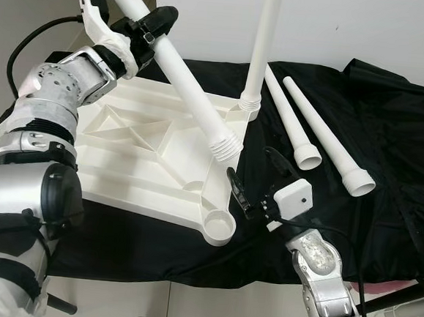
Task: Building children table
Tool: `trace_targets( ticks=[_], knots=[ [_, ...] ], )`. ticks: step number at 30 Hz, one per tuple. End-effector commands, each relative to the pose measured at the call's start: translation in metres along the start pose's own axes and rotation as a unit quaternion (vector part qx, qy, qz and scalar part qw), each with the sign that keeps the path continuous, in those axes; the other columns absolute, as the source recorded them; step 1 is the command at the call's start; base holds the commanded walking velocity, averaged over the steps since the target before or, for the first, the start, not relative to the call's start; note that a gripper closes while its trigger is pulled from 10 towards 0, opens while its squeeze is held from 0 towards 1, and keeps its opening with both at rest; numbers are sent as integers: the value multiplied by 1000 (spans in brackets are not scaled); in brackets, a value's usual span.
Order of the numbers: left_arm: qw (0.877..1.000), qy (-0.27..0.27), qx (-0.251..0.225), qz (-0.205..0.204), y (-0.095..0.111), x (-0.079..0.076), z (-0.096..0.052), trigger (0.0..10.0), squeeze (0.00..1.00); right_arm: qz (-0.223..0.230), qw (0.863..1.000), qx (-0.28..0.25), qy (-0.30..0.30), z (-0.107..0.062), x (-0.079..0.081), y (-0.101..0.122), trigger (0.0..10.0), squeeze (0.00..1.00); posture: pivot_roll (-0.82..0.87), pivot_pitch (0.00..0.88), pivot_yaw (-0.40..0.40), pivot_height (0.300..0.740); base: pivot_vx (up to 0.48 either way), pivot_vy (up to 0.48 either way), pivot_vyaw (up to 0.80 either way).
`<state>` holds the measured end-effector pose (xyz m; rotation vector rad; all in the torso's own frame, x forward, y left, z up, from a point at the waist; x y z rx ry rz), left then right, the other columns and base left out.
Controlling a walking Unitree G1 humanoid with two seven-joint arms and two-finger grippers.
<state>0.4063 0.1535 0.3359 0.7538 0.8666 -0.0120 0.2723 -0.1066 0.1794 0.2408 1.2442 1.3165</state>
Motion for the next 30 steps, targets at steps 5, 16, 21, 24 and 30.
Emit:
trace_targets(
  ticks=[5,16,21,24,30],
  knots=[
    [987,-121,34,102,-15,-26,6,10000,0,-15,999,48,-11,13,1,-6,10000,0,-91,88,36,740,0,0,0],
    [962,-129,21,239,-41,-38,11,10000,0,3,998,64,-10,37,1,-4,10000,0,-71,81,13,740,0,0,0],
    [939,-163,27,301,-72,-60,15,10000,0,2,995,102,-2,61,8,-11,10000,0,-67,80,15,740,0,0,0],
    [934,-173,19,311,-82,-70,15,10000,0,-1,992,128,2,69,10,-17,10000,0,-67,80,15,740,0,0,0],
    [929,-182,14,321,-90,-78,15,10000,0,-12,990,140,0,76,9,-21,10000,0,-59,79,15,740,0,0,0]
  ],
)
Point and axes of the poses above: a point about 5 cm out from each wrist's last joint towards the gripper, its own z axis pointing out of the wrist towards the gripper, its own y axis along the axis of the wrist's last joint, x = y × z, the point moved 1 cm from there along z, pointing out of the wrist towards the gripper, and after that the axes turned 15 degrees about -z, right-handed, at the moved point
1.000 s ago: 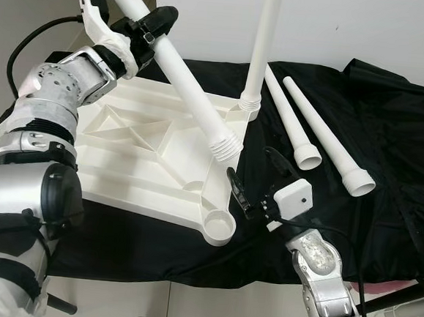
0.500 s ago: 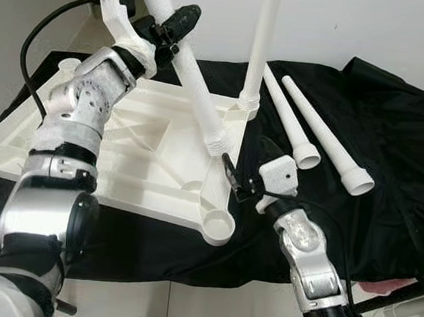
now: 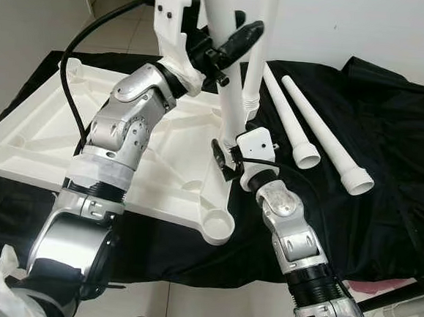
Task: Building children table
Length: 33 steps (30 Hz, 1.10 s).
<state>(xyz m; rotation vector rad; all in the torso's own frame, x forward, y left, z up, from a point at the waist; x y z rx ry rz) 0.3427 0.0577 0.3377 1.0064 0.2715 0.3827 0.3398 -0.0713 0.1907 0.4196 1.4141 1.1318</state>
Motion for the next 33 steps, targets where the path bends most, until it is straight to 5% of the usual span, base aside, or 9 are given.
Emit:
trace_targets(
  ticks=[1,20,23,25,28,29,33],
  knots=[
    [1000,-10,-12,18,3,-9,3,10000,0,-13,1000,7,-6,6,0,0,10000,0,-56,79,16,740,0,0,0],
    [999,-14,-4,31,-6,-20,8,10000,0,-61,997,-27,-27,25,-5,17,10000,0,-49,77,15,740,0,0,0],
    [999,-12,-4,30,-6,-20,8,10000,0,-61,997,-26,-27,25,-5,17,9333,0,-49,77,16,740,0,0,0],
    [999,-10,-3,31,-6,-20,8,10000,0,-57,998,-23,-25,25,-5,15,4510,0,-49,75,17,740,0,0,0],
    [999,-10,-2,33,-6,-20,9,10000,0,-56,998,-23,-23,25,-4,14,3922,0,-48,73,18,740,0,0,0],
    [999,-11,-1,36,-6,-20,9,10000,0,-53,998,-18,-20,25,-2,13,0,0,-45,72,20,740,0,0,0],
    [999,-14,0,38,-6,-21,9,10000,0,-46,999,-10,-16,25,1,10,0,0,-44,73,19,740,0,0,0]
  ],
)
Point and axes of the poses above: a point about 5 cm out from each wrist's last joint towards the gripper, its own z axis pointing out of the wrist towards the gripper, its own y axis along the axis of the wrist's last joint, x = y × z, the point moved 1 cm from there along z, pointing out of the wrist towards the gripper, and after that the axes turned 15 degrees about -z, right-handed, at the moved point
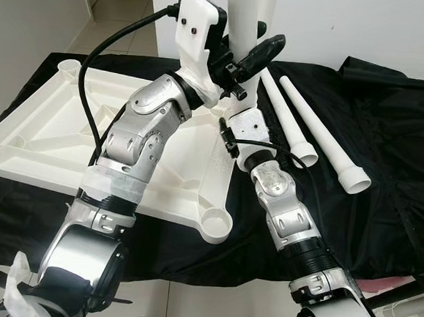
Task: Building children table
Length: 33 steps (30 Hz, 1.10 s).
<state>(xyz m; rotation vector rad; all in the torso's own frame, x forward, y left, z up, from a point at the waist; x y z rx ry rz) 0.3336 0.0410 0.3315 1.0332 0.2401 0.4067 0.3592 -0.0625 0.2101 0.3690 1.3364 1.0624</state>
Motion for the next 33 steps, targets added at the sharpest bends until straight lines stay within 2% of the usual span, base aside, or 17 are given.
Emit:
trace_targets(
  ticks=[1,5,6,7,8,9,10,14,15,16,18,21,24,28,30,32,33],
  knots=[
    [1000,-7,-6,21,6,-7,4,10000,0,0,1000,9,18,0,9,-3,0,0,-45,73,21,740,0,0,0],
    [1000,-16,-3,23,5,-10,4,10000,0,6,1000,14,6,0,7,-4,314,0,-45,75,22,740,0,0,0],
    [1000,-21,-3,21,4,-12,5,10000,0,10,1000,15,2,0,6,-4,1647,0,-44,75,23,740,0,0,0],
    [1000,-21,-3,21,4,-12,5,10000,0,10,1000,15,2,0,6,-4,1647,0,-44,75,23,740,0,0,0],
    [1000,-27,-2,16,4,-13,5,10000,0,17,1000,20,-4,1,5,-5,10000,0,-44,75,26,740,0,0,0],
    [1000,-27,-2,16,4,-13,5,10000,0,17,1000,20,-4,1,5,-5,10000,0,-44,75,26,740,0,0,0],
    [1000,-31,-4,2,4,-14,5,10000,1000,29,999,22,-11,1,4,-4,10000,0,-44,75,27,740,0,0,0],
    [999,-38,-9,-8,5,-15,5,10000,1000,39,999,22,-15,1,3,-4,10000,0,-44,75,27,740,0,0,0],
    [999,-39,-9,1,5,-16,4,10000,1000,68,997,27,-30,2,1,-3,10000,0,-46,76,30,740,0,0,0],
    [999,-42,-10,2,6,-17,4,10000,0,99,993,33,-45,1,-2,-4,10000,0,-49,77,29,740,0,0,0],
    [999,-43,-11,3,8,-17,4,10000,0,146,986,45,-65,0,-4,-5,10000,0,-49,82,22,740,0,0,0],
    [999,-43,-12,0,9,-17,3,10000,0,156,984,48,-68,0,-4,-5,10000,0,-49,82,22,740,0,0,0],
    [1000,-19,-24,-5,14,-8,0,10000,0,221,968,60,-107,-5,-9,-9,10000,0,-60,84,16,740,0,0,0],
    [1000,-4,-28,-5,15,-3,-2,10000,0,240,961,65,-122,-8,-11,-12,10000,0,-60,83,16,740,0,0,0],
    [999,31,-44,-6,19,8,-9,10000,0,246,957,70,-137,-14,-15,-17,10000,0,-62,82,12,740,0,0,0],
    [999,31,-44,-6,19,8,-9,10000,0,246,957,70,-137,-14,-15,-17,10000,0,-62,82,12,740,0,0,0],
    [997,54,-55,-7,22,15,-14,10000,0,250,955,69,-145,-16,-18,-20,10000,0,-64,79,12,740,0,0,0]
  ],
)
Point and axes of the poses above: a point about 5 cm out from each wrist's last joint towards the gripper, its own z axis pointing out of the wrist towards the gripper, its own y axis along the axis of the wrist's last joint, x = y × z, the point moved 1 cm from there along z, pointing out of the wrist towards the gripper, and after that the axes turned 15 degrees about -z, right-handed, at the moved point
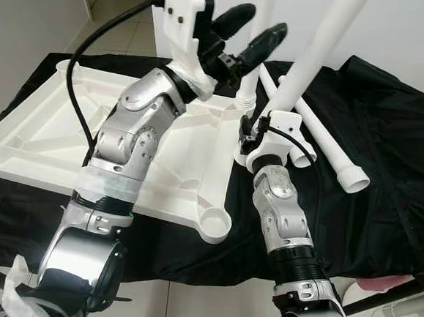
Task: Building children table
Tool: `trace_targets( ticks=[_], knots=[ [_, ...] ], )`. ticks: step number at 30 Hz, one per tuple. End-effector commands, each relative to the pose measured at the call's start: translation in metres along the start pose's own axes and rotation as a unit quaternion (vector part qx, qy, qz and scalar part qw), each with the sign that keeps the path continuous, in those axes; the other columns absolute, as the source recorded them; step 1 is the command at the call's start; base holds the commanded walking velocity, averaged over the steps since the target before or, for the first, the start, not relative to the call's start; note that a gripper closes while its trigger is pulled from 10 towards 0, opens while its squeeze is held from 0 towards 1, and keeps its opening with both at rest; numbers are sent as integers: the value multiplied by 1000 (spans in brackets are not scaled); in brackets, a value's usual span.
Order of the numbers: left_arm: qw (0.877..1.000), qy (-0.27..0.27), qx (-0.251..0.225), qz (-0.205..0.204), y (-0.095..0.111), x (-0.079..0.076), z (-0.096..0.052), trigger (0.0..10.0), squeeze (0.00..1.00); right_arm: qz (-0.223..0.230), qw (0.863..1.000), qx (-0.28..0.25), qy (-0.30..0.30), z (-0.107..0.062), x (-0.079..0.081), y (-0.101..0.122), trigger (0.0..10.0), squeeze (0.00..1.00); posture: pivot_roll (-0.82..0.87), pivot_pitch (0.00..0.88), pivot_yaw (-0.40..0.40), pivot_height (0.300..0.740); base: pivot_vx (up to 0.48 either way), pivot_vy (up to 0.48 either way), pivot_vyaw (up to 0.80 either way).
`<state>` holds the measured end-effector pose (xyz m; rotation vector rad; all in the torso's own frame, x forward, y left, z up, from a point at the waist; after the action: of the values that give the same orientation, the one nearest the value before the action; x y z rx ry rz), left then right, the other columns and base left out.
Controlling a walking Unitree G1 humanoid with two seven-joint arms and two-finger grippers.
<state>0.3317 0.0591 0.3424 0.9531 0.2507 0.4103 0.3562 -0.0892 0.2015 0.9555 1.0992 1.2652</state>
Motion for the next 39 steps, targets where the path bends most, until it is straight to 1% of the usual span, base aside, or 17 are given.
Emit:
trace_targets(
  ticks=[1,2,3,5,8,12,14,15,18,19,20,22,27,33,36,38,39],
  knots=[
    [998,65,-25,3,6,15,-8,10000,0,13,1000,-5,-14,-3,-7,0,10000,0,-67,79,13,740,0,0,0],
    [998,65,-25,3,6,15,-8,10000,0,13,1000,-5,-14,-3,-7,0,10000,0,-67,79,13,740,0,0,0],
    [996,85,-30,-4,6,21,-13,10000,0,17,1000,-8,-18,-3,-10,1,10000,0,-70,78,13,740,0,0,0],
    [996,85,-30,-4,6,21,-13,10000,0,17,1000,-8,-18,-3,-10,1,10000,0,-70,78,13,740,0,0,0],
    [987,160,-18,-12,-4,41,-33,10000,0,17,1000,-13,-17,-6,-19,6,10000,0,-85,97,7,740,0,0,0],
    [977,213,12,15,-14,52,-48,10000,0,24,1000,-13,-6,-10,-24,8,10000,0,-88,110,5,740,0,0,0],
    [973,231,18,8,-18,56,-58,10000,0,-32,999,-20,1,-12,-27,9,10000,0,-92,110,5,740,0,0,0],
    [973,231,18,8,-18,56,-58,10000,0,-32,999,-20,1,-12,-27,9,10000,0,-92,110,5,740,0,0,0],
    [969,246,36,5,-23,60,-71,10000,0,-58,998,-24,-4,-16,-32,7,10000,0,-96,111,0,740,0,0,0],
    [969,246,36,5,-23,60,-71,10000,0,-58,998,-24,-4,-16,-32,7,10000,0,-96,111,0,740,0,0,0],
    [967,250,44,5,-26,62,-75,10000,0,-63,998,-23,-6,-17,-34,6,10000,0,-96,111,0,740,0,0,0],
    [959,270,76,25,-34,65,-86,10000,0,-71,997,-13,-12,-21,-39,1,10000,0,-91,113,-5,740,0,0,0],
    [956,274,99,31,-42,62,-93,10000,0,-64,998,1,-16,-23,-47,-3,10000,0,-83,120,-14,740,0,0,0],
    [956,274,97,48,-43,59,-98,10000,0,-58,998,6,-10,-22,-52,-1,10000,0,-82,113,-13,740,0,0,0],
    [956,267,113,55,-47,57,-108,10000,0,-54,998,3,-11,-19,-56,2,10000,0,-78,98,-16,740,0,0,0],
    [959,251,118,54,-49,54,-112,10000,0,-52,999,2,-14,-18,-58,3,10000,0,-76,97,-15,740,0,0,0],
    [962,234,128,57,-52,51,-119,10000,0,-49,999,2,-16,-19,-60,3,10000,0,-61,96,-18,740,0,0,0]
  ],
)
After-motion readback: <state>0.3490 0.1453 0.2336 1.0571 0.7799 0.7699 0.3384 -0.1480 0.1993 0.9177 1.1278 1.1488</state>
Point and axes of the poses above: a point about 5 cm out from each wrist's last joint towards the gripper, its own z axis pointing out of the wrist towards the gripper, its own y axis along the axis of the wrist's last joint, x = y × z, the point moved 1 cm from there along z, pointing out of the wrist towards the gripper, and after that the axes turned 15 degrees about -z, right-handed, at the moved point
